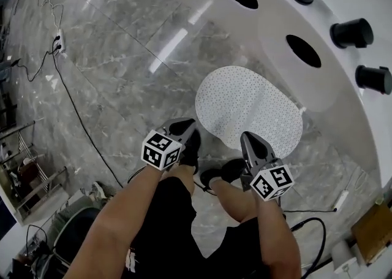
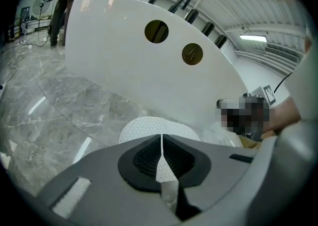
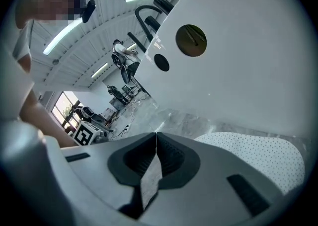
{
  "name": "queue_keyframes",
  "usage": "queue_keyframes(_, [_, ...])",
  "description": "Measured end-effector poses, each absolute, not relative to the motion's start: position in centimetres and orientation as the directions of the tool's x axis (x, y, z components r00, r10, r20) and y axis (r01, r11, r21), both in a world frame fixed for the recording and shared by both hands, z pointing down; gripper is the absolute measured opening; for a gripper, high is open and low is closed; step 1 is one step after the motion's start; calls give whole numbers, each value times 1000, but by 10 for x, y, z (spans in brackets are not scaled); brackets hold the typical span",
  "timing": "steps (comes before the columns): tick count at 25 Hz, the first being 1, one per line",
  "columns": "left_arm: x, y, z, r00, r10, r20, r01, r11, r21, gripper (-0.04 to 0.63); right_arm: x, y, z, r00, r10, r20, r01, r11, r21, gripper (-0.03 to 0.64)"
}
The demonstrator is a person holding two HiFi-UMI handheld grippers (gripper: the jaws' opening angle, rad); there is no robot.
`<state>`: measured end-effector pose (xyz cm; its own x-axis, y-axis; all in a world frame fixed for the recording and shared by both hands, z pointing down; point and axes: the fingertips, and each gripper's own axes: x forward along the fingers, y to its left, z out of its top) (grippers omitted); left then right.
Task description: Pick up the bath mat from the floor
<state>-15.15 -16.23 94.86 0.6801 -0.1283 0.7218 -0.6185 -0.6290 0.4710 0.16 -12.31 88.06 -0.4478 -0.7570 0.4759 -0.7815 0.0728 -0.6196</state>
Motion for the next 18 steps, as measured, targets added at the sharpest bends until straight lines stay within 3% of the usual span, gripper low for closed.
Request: queue_keyframes(18, [-165,-196,1104,610,-179,772,-712,-552,434,12,1,-207,933,-532,-750,394,-773,240,-587,6])
